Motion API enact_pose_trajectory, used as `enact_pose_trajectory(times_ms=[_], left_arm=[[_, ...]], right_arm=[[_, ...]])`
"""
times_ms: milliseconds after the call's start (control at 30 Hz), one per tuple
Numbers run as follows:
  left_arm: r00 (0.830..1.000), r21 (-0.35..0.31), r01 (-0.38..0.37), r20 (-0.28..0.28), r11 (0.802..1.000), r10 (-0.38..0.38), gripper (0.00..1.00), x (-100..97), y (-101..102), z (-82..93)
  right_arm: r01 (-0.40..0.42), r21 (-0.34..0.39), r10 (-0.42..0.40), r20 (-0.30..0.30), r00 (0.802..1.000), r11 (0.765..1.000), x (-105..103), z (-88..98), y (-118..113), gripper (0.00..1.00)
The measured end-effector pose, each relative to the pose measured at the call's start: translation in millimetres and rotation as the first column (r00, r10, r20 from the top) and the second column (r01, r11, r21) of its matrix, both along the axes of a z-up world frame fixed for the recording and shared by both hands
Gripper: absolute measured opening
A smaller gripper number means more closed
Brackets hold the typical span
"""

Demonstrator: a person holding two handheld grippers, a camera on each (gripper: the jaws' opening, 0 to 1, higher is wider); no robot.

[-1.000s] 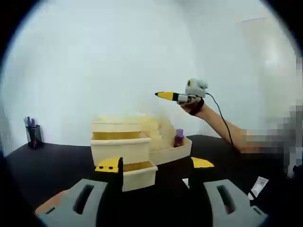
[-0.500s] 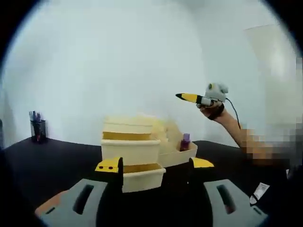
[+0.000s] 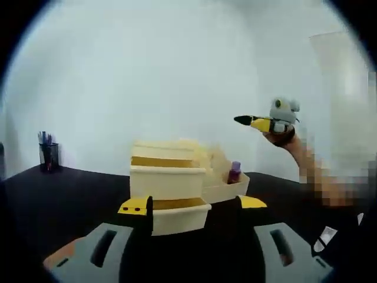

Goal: Open the drawer, pick up the cosmetic bottles from the table one by one, place them into the drawer, release the gripper, close the drawer, and move the gripper away

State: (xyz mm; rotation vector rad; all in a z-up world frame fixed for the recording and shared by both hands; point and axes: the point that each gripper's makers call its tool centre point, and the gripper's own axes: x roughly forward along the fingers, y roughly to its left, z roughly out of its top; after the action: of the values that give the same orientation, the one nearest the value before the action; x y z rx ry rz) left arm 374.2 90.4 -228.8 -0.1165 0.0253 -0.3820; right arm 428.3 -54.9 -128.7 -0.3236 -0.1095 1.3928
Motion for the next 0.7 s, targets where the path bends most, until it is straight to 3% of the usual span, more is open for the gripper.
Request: enact_pose_trajectory(times_ms=[167, 267, 433, 600, 700], left_arm=[[1.0, -0.004, 0.004, -0.005, 1.0, -0.004, 0.51, 0.6, -1.0, -1.2], [1.0, -0.008, 0.008, -0.006, 1.0, -0.008, 0.51, 0.0, -2.2, -1.3], [1.0, -0.02, 0.013, -0.013, 1.0, -0.014, 0.51, 0.0, -3.9, -2.7], [1.0, -0.005, 0.013, -0.01, 1.0, -0.014, 0.51, -1.4, -9.3, -2.7], [1.0, -0.038, 0.028, 0.0, 0.999, -0.028, 0.51, -2.9, -13.4, 1.6]], right_arm=[[0.045, -0.166, -0.035, 0.062, 0.997, 0.985, -3.4, -10.6, -15.8, 0.47], [0.06, -0.211, -0.044, 0.078, 0.996, 0.976, -8.4, -14.2, -22.6, 0.47], [0.068, -0.248, -0.048, 0.086, 0.995, 0.966, -9.7, -24.9, -25.1, 0.47], [0.074, -0.283, -0.057, 0.067, 0.996, 0.956, 6.2, -28.9, -29.4, 0.47], [0.081, -0.284, -0.07, 0.049, 0.996, 0.956, 14.2, -30.8, -29.7, 0.47]])
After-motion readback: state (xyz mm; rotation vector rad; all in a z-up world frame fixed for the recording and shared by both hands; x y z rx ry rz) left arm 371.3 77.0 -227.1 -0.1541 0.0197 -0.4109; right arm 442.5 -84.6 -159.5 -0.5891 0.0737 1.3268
